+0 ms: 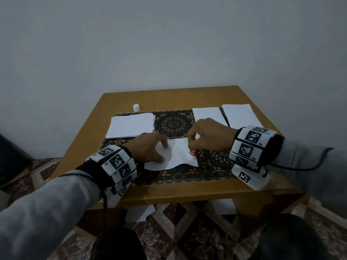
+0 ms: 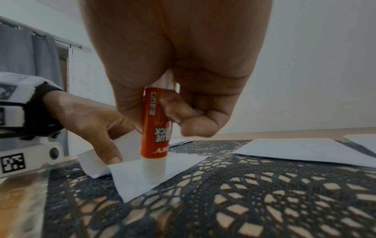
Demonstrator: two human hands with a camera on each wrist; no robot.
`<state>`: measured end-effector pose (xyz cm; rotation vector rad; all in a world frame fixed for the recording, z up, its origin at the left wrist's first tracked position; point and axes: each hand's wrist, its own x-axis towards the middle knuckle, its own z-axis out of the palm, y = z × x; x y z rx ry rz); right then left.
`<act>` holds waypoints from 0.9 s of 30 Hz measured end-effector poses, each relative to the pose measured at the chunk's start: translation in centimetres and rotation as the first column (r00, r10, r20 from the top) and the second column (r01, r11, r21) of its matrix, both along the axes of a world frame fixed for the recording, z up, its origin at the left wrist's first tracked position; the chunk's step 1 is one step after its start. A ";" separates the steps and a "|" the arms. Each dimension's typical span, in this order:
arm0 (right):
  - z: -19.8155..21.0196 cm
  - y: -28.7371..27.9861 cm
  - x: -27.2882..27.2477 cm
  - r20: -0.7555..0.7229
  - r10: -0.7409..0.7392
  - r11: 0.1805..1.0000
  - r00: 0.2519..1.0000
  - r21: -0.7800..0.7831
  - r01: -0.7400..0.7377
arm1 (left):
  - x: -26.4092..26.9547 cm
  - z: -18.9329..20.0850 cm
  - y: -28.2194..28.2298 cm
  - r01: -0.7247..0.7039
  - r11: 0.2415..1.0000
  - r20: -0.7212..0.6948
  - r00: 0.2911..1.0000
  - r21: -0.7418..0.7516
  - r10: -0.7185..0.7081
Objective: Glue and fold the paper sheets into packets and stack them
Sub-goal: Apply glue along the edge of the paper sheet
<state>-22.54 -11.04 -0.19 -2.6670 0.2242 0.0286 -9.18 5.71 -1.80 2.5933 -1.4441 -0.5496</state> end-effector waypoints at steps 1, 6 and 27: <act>0.0 0.1 -0.2 -0.017 0.013 1.000 1.000 0.010 -0.013 | 0.0 0.0 0.0 0.001 1.000 0.001 1.000 0.002 -0.001; 0.8 -0.2 -0.9 -0.180 0.078 0.997 0.981 0.041 -0.072 | -0.2 0.3 0.1 0.012 1.000 -0.004 1.000 -0.003 -0.012; 1.0 -9.5 11.4 0.308 -0.542 0.841 0.782 0.200 0.503 | 0.7 -0.2 0.2 0.075 0.997 -0.023 0.997 -0.031 -0.075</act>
